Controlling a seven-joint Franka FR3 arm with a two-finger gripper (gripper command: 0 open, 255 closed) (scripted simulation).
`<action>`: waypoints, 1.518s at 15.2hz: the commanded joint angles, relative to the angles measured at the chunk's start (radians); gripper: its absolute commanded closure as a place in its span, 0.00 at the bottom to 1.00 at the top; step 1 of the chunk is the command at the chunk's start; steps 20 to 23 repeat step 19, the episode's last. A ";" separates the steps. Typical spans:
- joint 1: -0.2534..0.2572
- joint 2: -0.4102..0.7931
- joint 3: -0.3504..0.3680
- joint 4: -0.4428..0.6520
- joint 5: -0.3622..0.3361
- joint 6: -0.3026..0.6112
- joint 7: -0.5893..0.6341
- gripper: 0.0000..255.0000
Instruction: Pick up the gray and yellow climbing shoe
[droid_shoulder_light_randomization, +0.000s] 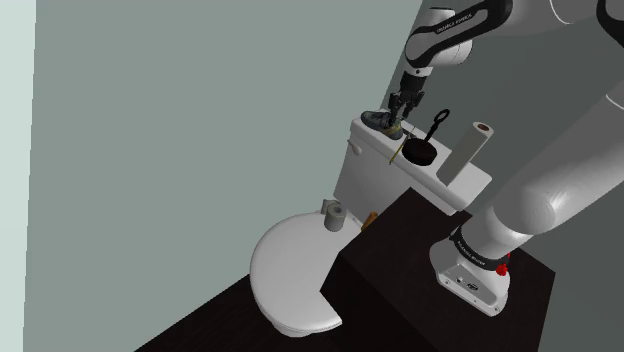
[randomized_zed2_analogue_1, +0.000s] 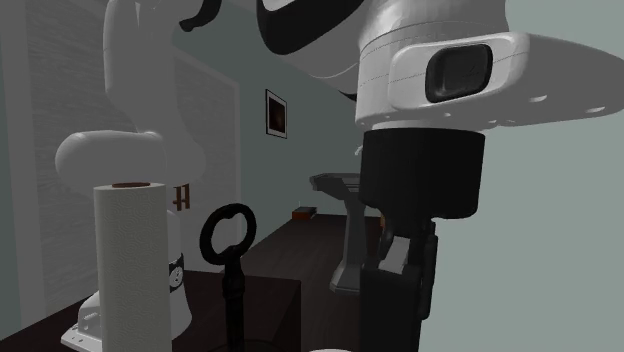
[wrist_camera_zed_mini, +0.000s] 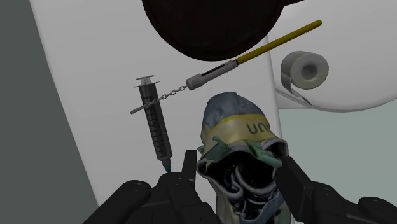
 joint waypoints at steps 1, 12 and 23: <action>0.000 0.001 0.000 -0.001 0.000 0.000 0.000 1.00; 0.002 -0.074 0.005 0.062 -0.019 -0.135 0.012 1.00; 0.003 -0.103 0.008 0.104 -0.025 -0.205 0.014 1.00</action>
